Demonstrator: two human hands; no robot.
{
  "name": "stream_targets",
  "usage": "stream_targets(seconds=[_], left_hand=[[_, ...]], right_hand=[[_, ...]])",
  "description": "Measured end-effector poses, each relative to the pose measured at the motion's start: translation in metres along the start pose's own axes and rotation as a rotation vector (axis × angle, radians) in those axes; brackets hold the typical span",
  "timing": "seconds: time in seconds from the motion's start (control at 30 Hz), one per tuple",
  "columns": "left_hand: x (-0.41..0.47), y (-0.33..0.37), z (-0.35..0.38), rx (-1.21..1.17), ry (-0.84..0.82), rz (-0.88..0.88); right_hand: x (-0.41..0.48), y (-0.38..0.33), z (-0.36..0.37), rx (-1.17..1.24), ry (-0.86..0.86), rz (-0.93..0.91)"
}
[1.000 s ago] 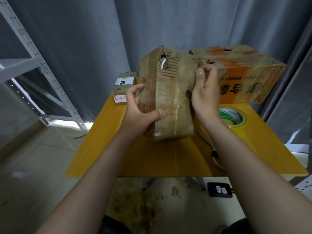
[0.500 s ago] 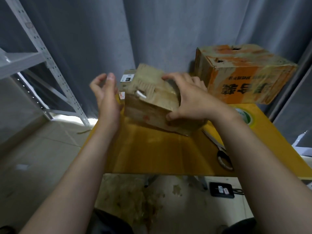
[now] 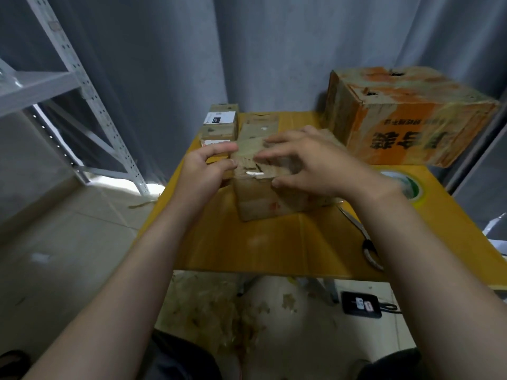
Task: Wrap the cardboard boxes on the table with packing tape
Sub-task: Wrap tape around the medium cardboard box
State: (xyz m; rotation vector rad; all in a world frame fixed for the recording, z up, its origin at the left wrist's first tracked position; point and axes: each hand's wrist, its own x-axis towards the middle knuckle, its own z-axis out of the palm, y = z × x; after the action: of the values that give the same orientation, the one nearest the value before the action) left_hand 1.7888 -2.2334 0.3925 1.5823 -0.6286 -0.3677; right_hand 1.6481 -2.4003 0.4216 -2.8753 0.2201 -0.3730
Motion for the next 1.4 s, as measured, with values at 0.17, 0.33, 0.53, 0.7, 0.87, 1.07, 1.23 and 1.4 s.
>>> stream_targets(seconds=[0.17, 0.33, 0.53, 0.7, 0.87, 1.07, 1.23, 1.4], left_hand=[[0.000, -0.004, 0.003, 0.008, -0.013, 0.051], [0.001, -0.009, 0.008, 0.067, 0.025, 0.108], [0.003, -0.012, 0.014, 0.169, 0.087, 0.158], [0.003, -0.008, 0.011, 0.238, 0.033, 0.155], [0.000, -0.007, -0.001, 0.253, -0.118, 0.123], [0.001, -0.009, 0.008, 0.196, -0.046, 0.101], [0.000, -0.004, 0.019, 0.117, -0.022, 0.041], [0.001, -0.002, 0.020, -0.030, -0.028, -0.068]], right_hand=[[0.003, 0.005, 0.019, 0.071, 0.061, -0.053], [0.004, 0.003, 0.030, 0.055, 0.112, -0.094], [0.000, 0.004, 0.035, -0.037, 0.161, -0.161], [0.002, 0.003, 0.036, 0.105, 0.197, -0.068], [0.003, 0.001, 0.034, 0.203, 0.224, -0.015], [0.003, -0.004, 0.032, 0.200, 0.198, 0.014], [-0.004, -0.006, 0.020, 0.385, 0.335, 0.088], [-0.023, 0.008, -0.005, 0.405, 0.507, 0.227]])
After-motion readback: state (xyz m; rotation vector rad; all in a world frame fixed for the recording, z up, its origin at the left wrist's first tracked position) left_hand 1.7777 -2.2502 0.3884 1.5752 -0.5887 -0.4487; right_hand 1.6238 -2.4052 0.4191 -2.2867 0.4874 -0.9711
